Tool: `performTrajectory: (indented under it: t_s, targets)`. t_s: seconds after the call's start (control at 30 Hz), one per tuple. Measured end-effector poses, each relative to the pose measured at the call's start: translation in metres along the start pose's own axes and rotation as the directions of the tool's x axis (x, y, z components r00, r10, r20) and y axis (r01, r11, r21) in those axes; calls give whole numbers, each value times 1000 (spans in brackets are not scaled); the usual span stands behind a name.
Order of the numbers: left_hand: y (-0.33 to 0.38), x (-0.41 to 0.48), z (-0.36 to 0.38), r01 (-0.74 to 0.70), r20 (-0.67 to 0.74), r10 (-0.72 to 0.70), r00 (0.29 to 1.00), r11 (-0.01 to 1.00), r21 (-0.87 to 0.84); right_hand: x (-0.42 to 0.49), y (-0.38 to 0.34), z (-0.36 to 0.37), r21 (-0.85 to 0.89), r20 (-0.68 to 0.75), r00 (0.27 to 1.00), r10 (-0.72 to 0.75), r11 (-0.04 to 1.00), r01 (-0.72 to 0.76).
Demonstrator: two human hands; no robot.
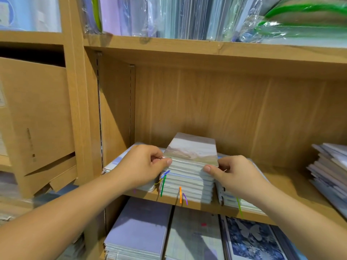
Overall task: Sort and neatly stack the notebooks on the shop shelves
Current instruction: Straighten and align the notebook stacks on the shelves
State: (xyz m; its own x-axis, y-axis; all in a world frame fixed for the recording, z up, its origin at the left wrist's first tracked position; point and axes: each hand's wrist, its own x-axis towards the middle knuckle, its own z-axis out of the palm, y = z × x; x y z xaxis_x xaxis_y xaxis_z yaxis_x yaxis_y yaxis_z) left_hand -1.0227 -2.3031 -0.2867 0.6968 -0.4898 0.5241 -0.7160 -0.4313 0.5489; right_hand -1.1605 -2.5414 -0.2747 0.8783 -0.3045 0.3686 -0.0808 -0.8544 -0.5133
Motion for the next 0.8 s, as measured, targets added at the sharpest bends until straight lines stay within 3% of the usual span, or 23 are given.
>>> performTrajectory:
  t_s: [0.13, 0.23, 0.43, 0.6, 0.8]
  targets:
    - [13, 4, -1, 37, -66, -40, 997, 998, -50, 2, -1, -9, 295, 16, 992, 129, 947, -128]
    - [29, 11, -2, 56, -136, -63, 989, 997, -48, 3, -7, -11, 260, -22, 994, 112, 960, -102]
    - [60, 15, 9, 105, -205, -154, 966, 967, -231, -3, 0, -32, 390, -64, 978, 198, 907, -158]
    - [94, 15, 41, 91, -149, -131, 980, 964, -249, -27, 26, -63, 479, -137, 957, 255, 863, -162]
    - [129, 22, 86, 33, -24, -36, 999, 995, -91, -47, 79, -84, 476, -181, 938, 296, 861, -180]
